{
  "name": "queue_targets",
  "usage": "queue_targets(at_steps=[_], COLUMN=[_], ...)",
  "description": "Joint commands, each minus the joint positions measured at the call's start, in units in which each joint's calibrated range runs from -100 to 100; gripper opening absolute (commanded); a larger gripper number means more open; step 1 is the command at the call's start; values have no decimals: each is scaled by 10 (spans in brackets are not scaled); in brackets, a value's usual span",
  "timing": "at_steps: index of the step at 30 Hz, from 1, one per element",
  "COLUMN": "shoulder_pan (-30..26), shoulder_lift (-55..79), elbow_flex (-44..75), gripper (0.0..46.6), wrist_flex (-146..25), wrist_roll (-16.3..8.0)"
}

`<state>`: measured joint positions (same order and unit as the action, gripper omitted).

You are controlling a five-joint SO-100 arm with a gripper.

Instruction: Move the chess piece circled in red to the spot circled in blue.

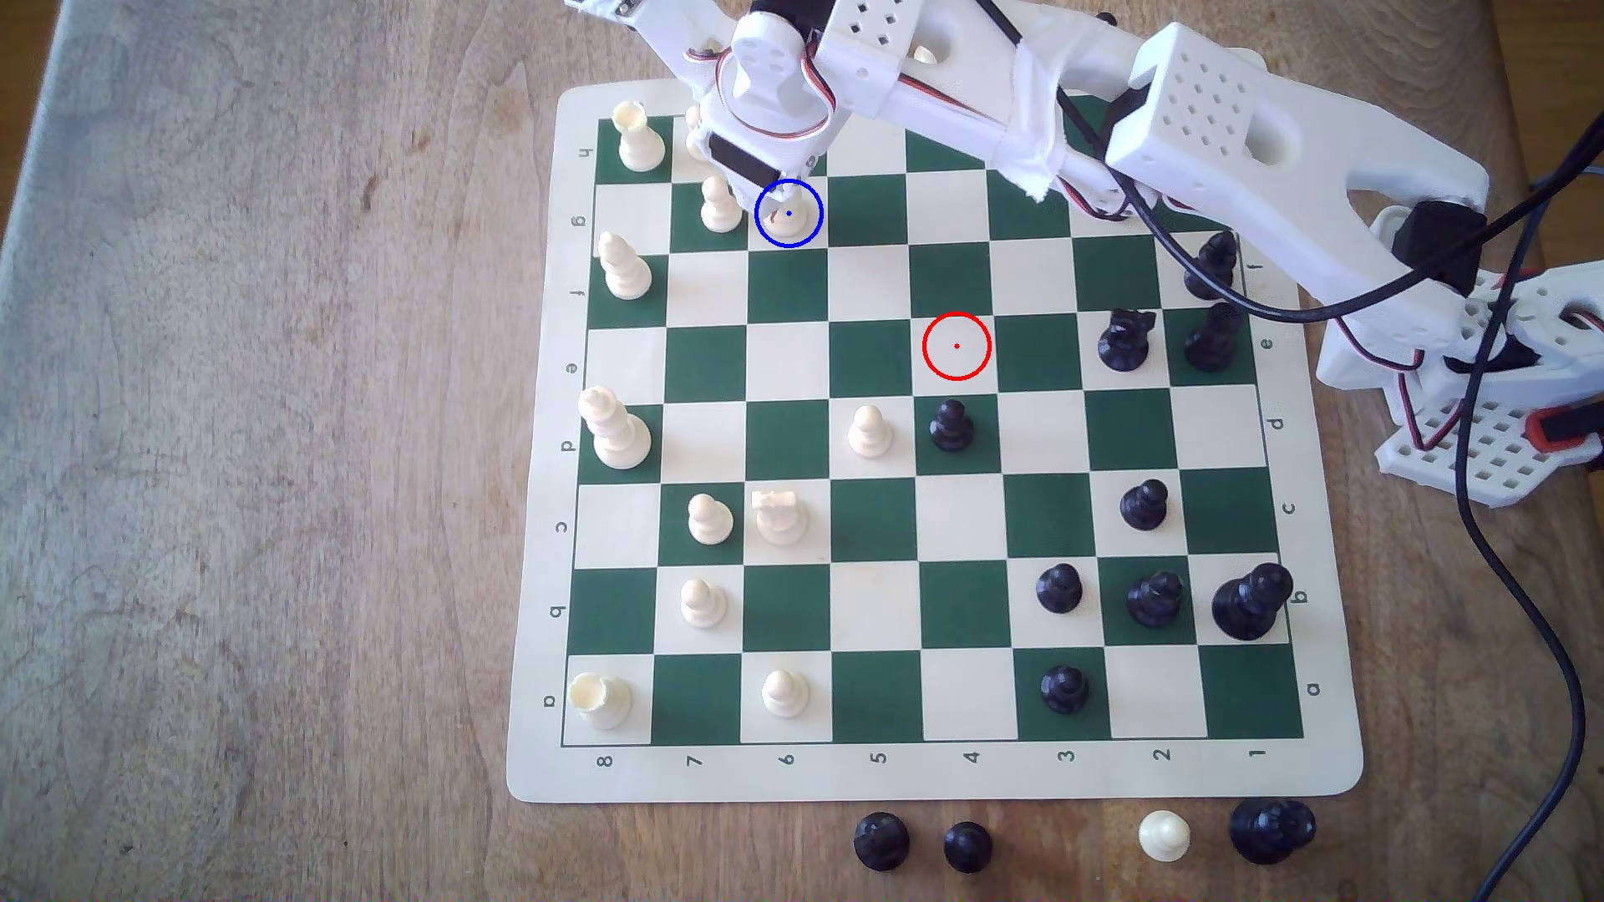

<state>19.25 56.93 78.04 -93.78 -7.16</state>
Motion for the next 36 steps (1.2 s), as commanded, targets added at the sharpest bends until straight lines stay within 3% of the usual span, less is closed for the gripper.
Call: queue_targets(at_steps=[1,5,8,9,10,18,31,36], shoulder_pan=[5,4,4,6,7,6,-13,-33], shoulder_lift=[-21,-19,-14,-12,-11,-18,-73,-146], elbow_flex=[41,41,41,41,41,41,34,-41], gripper=[22,26,108,160,169,198,192,192], wrist_flex=[0,-1,0,3,4,-3,-61,-61], wrist_roll=[5,5,4,3,3,2,-5,-8])
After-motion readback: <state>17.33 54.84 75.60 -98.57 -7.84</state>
